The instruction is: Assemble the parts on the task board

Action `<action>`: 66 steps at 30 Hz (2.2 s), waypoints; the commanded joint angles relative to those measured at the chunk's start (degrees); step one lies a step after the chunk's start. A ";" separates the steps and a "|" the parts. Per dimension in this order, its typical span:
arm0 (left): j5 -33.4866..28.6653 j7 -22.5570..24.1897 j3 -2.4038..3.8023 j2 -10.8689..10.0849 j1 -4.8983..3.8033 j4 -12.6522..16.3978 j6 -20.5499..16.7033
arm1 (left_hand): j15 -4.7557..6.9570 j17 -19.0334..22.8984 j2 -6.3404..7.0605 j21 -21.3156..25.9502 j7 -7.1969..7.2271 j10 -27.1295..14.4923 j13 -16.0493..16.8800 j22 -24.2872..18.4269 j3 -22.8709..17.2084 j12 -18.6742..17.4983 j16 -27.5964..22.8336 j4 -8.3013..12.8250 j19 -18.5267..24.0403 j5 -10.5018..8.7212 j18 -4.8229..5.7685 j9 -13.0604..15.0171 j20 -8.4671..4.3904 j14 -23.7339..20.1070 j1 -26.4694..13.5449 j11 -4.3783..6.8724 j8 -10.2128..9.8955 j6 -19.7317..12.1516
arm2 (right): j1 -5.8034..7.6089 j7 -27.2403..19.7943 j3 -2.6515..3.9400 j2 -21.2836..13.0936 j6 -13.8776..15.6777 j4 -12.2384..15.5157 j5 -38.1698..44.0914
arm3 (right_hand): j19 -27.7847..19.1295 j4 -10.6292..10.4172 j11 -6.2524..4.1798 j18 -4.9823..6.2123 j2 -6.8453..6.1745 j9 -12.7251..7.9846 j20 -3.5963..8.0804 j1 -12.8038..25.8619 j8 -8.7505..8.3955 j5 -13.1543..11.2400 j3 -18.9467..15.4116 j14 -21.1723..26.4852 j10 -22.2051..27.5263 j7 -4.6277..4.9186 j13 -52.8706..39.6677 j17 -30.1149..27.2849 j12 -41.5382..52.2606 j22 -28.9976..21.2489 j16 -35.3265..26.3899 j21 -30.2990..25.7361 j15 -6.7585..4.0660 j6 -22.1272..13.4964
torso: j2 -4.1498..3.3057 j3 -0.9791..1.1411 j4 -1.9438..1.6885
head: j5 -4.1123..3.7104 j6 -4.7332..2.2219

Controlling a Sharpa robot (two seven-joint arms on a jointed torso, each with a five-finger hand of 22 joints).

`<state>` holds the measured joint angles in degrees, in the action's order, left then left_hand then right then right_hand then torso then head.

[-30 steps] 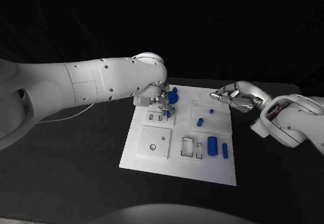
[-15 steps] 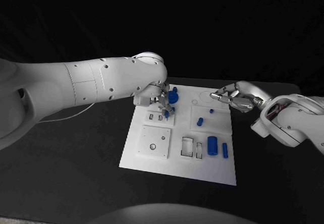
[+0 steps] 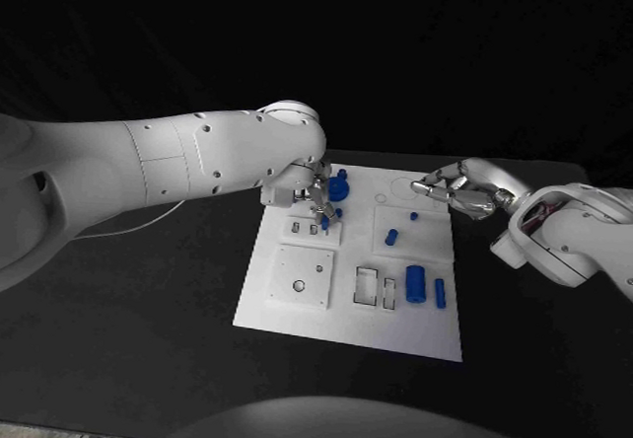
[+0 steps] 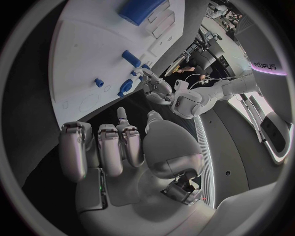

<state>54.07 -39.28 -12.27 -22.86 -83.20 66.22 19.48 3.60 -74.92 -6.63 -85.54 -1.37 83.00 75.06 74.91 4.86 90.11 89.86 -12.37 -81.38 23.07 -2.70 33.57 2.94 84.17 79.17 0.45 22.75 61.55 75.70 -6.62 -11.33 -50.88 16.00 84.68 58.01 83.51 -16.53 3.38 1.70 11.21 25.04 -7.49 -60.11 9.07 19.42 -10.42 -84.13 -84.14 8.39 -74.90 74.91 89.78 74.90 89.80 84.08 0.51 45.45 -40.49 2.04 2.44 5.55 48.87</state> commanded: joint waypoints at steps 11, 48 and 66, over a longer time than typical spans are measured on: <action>0.30 -1.34 0.04 -3.37 -0.03 3.97 -2.77 | 0.52 -15.08 2.05 0.25 0.03 7.00 14.94 7.19 -4.67 -0.11 0.14 -0.81 -0.51 -0.46 0.35 2.17 -0.54 5.83 -0.18 1.46 0.34 -0.71 | -0.16 -0.17 -0.01 -0.58 -0.38 0.14 0.07 | -0.73 0.04 0.42 0.56 -0.16 -0.10 0.11 -0.85 -0.10 0.34 -0.31 -5.87 -5.86 -0.09 -15.10 15.09 0.22 12.09 0.20 -0.81 0.44 0.41 | 0.10 0.04 -0.11 | 0.37 0.50; 0.87 -0.63 -0.04 -7.32 0.27 8.82 -8.39 | 0.34 -15.08 4.91 0.68 -0.35 7.00 14.94 7.16 -11.58 -0.11 0.14 -2.12 -0.39 -0.85 0.28 3.55 -0.41 5.83 -1.81 1.19 -1.20 -1.24 | -1.85 -0.21 -0.04 -1.47 -0.63 0.08 0.07 | -1.47 0.12 0.41 0.78 -0.20 -0.26 0.10 -1.88 -0.32 0.58 -0.50 -5.87 -5.86 -0.09 -15.10 15.09 0.22 11.78 0.20 -1.57 0.44 0.08 | 0.36 -0.03 -0.34 | 0.83 0.72; 0.94 -1.31 -0.09 -7.45 0.92 8.83 -7.34 | 0.28 -15.08 5.20 0.84 -0.41 7.00 14.94 7.00 -12.43 -0.11 0.14 -2.26 -0.20 -0.92 0.23 3.71 -0.36 5.83 -2.12 1.13 -1.38 -1.21 | -1.97 -0.24 -0.04 -1.27 -0.75 -0.02 0.07 | -1.49 0.14 0.41 0.79 -0.21 -0.29 0.10 -2.05 -0.36 0.63 -0.52 -5.87 -5.86 -0.08 -15.10 15.09 0.22 11.77 0.20 -1.60 0.44 0.03 | 0.40 -0.04 -0.32 | 0.95 0.96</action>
<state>54.84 -39.92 -12.37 -30.37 -82.31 74.93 11.72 4.41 -74.95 -1.93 -84.96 -2.16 84.17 74.94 74.94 -7.18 89.86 89.86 -14.66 -81.79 21.95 -2.70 37.20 2.54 83.96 77.15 1.78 21.69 60.39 73.78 -6.60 -11.36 -52.21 16.01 84.65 58.01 82.47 -16.37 3.38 1.70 11.14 24.82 -7.28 -61.55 9.07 19.87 -10.58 -84.13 -84.14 8.39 -74.92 74.94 89.78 74.91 89.80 82.64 0.51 45.44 -40.11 2.01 2.11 6.48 49.81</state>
